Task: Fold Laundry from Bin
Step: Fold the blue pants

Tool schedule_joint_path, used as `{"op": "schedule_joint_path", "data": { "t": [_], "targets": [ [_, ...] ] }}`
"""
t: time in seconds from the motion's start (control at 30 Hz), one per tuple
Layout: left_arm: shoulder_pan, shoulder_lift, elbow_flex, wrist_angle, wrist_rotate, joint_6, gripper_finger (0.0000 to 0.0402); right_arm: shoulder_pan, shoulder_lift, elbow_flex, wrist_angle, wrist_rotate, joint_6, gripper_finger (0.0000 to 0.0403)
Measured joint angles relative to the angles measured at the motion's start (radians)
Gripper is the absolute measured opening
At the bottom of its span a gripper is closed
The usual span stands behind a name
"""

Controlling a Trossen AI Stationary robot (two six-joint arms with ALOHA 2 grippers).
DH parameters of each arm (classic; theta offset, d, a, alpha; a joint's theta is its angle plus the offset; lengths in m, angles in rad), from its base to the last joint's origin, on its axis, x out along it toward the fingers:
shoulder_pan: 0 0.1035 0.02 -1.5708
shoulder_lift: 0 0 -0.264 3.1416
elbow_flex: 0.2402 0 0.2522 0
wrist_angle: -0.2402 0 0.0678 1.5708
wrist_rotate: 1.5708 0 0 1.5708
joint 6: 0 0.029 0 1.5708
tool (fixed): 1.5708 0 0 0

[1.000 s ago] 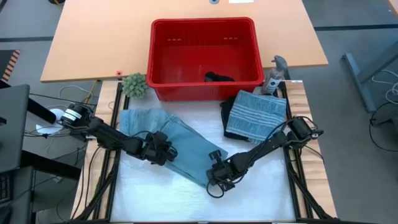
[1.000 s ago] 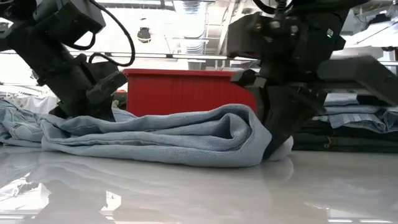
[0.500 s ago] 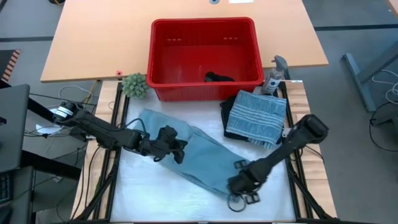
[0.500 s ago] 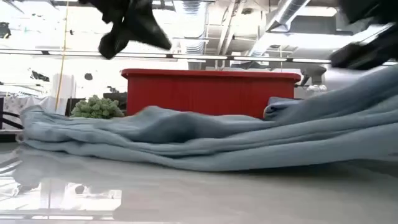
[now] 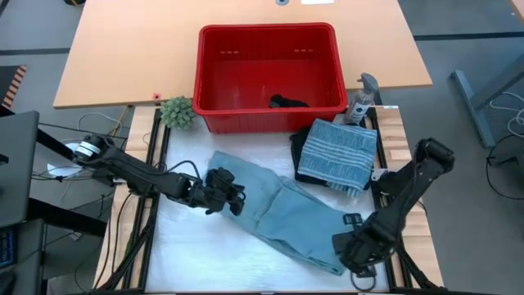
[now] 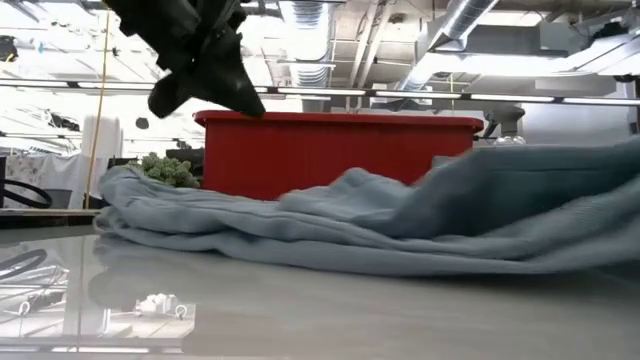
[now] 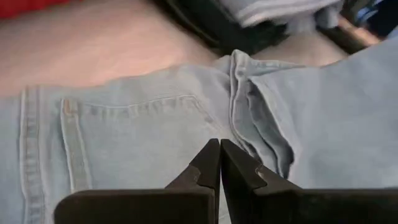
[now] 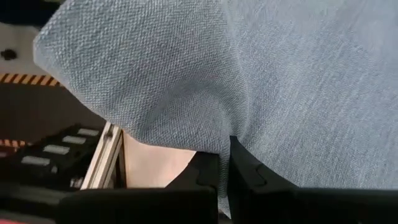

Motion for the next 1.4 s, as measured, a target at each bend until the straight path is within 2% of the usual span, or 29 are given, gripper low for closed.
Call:
{"op": "schedule_joint_path", "data": {
  "t": [0.07,0.23,0.33,0.4,0.5,0.67,0.8,0.97,1.03,1.23,1.4],
  "targets": [
    [-0.004,0.018,-0.012,0.143,0.002,0.016,0.0,0.015,-0.016,0.0,-0.009,-0.01,0.012,0.003],
    [-0.001,0.109,-0.007,0.635,0.01,0.195,0.0,0.031,-0.032,0.0,-0.045,-0.014,0.027,0.003],
    [0.015,0.202,-0.001,0.8,0.04,0.223,0.0,0.03,-0.033,0.0,-0.067,-0.018,0.027,0.003],
    [0.021,0.265,0.024,0.824,0.087,0.214,0.0,0.029,-0.033,0.0,-0.075,-0.02,0.019,0.003],
    [0.019,0.357,0.092,0.827,0.129,0.21,0.0,0.027,-0.033,0.001,-0.079,-0.02,0.004,0.003],
    [0.012,0.494,0.26,0.785,0.21,0.352,0.0,0.027,-0.033,0.001,-0.087,-0.019,0.004,0.003],
    [0.025,0.606,0.412,0.541,0.248,0.376,0.0,0.033,-0.033,0.001,-0.087,-0.03,0.006,0.003],
    [0.062,0.712,0.572,0.252,0.243,0.365,0.0,0.06,-0.033,0.001,-0.089,-0.056,0.011,0.003],
    [0.077,0.744,0.6,0.166,0.236,0.327,0.0,0.075,-0.032,0.001,-0.09,-0.071,0.027,0.003],
    [0.103,0.755,0.586,0.171,0.207,0.272,0.0,0.123,-0.032,0.001,-0.091,-0.131,0.067,0.003],
    [0.113,0.759,0.579,0.16,0.237,0.256,0.0,0.143,-0.031,0.019,-0.119,-0.179,0.061,0.003]
  ]
}}
